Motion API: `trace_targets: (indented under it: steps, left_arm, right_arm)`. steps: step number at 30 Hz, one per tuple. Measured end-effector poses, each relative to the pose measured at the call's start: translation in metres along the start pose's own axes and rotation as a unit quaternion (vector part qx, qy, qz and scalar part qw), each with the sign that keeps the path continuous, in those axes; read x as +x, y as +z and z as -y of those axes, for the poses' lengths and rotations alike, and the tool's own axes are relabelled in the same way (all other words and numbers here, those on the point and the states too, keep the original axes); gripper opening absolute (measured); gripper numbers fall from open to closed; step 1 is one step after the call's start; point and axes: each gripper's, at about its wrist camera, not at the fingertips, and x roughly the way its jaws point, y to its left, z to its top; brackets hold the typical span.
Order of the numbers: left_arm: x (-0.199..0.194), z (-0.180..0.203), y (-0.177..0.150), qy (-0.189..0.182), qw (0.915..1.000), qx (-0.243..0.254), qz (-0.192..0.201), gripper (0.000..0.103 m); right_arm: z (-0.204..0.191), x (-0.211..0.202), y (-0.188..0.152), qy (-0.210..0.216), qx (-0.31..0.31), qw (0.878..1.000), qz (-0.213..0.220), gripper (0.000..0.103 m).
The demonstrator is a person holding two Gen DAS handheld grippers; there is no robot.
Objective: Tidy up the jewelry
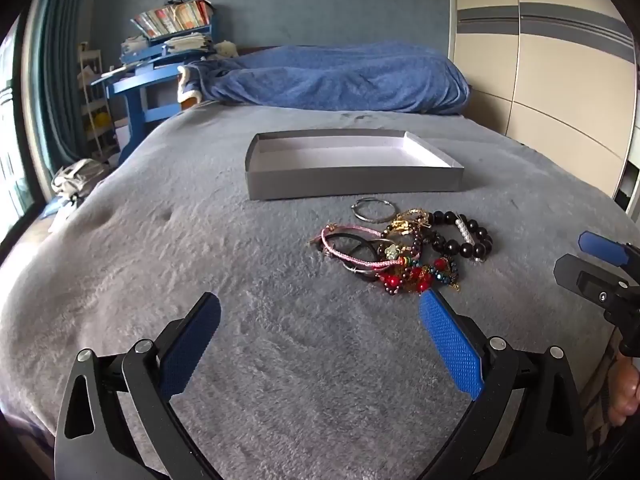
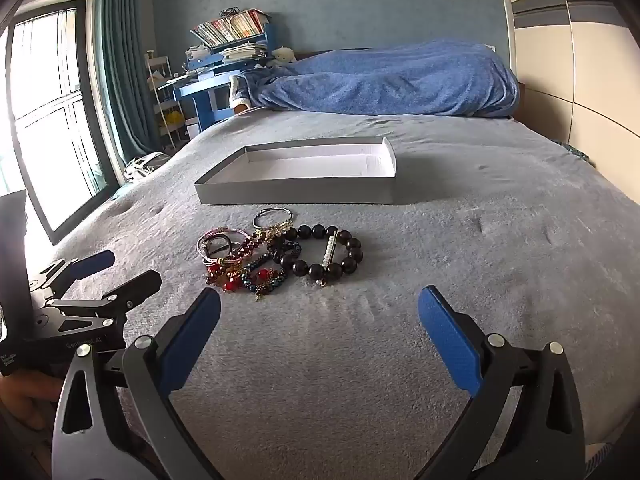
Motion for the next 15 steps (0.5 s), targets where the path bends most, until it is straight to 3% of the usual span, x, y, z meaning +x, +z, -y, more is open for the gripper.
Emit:
trace_targets:
  steps: [15]
  left_arm:
    - [0.0007, 0.0059, -0.0016, 0.000, 1.0000, 0.004, -0.003, 0.099]
  right_arm:
    - [0.0012, 0.0012, 0.0004, 0.002, 0.004, 1.000, 0.000, 0.098]
